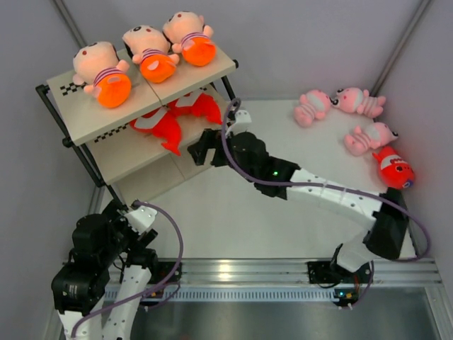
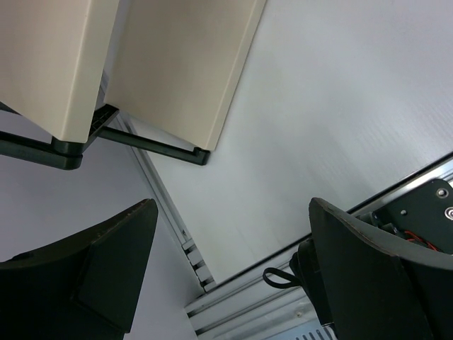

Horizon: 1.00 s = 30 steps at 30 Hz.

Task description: Place and organize the stuffed toys onto the shelf

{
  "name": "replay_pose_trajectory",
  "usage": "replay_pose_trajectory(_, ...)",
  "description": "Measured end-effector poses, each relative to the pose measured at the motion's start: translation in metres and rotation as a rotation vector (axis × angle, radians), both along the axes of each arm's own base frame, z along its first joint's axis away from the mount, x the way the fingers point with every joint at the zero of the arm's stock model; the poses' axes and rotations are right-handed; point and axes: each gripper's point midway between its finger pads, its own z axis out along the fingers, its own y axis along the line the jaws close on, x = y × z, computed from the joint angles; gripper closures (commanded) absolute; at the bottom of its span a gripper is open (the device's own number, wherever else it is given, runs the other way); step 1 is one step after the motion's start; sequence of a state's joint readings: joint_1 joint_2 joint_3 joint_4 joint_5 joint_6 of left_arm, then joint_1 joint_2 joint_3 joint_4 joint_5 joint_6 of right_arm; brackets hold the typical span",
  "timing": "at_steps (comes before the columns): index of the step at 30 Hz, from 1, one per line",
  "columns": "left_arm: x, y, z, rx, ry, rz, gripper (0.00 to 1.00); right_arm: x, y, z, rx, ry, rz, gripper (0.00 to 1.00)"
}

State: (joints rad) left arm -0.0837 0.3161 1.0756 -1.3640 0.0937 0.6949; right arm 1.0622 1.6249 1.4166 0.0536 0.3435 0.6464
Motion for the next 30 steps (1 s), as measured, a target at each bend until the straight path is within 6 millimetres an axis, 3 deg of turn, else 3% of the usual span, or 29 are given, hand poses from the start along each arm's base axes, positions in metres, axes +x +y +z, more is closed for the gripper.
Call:
replay_pose_trajectory(3,0.0,0.0,0.001,-0.001,-0.003,-0.001,0.05,-0.01,-0.057,0.006,-0.055,-0.003,-0.025,0.01)
replay_pose_trajectory(6,0.0,-0.001,0.001,-0.003,-0.002,-0.003,0.05,0.007,-0.145,-0.004,-0.096,0.026,-0.161,0.01)
replay_pose_trajectory(9,0.0,-0.002,0.001,-0.007,-0.003,-0.009,0.05,0.044,-0.273,-0.035,-0.133,0.09,-0.456,0.0)
replay_pose_trajectory(11,0.0,-0.003,0.001,-0.01,-0.003,-0.014,0.05,0.055,-0.367,-0.063,-0.16,0.161,-0.703,0.01)
replay_pose_trajectory(14,0.0,-0.004,0.003,-0.012,-0.007,-0.017,0.05,0.045,-0.483,-0.101,-0.153,0.284,-1.032,0.01)
replay_pose_trajectory(17,-0.001,-0.004,0.004,-0.013,-0.012,-0.018,0.05,0.02,-0.568,-0.125,-0.105,0.386,-1.31,0.01)
replay_pose_trajectory(20,-0.001,-0.004,0.005,-0.013,-0.014,-0.018,0.05,0.003,-0.62,-0.148,-0.06,0.486,-1.492,0.0)
replay_pose_trajectory(23,0.0,-0.004,0.005,-0.011,-0.013,-0.02,0.05,0.002,-0.647,-0.175,-0.049,0.595,-1.565,0.0)
replay_pose_trajectory(28,0.001,-0.004,0.004,-0.007,-0.002,-0.021,0.05,0.012,-0.661,-0.209,-0.056,0.702,-1.581,0.01)
replay_pose_trajectory(30,0.002,-0.004,0.004,-0.006,0.002,-0.02,0.05,0.015,-0.663,-0.217,-0.059,0.715,-1.581,0.06)
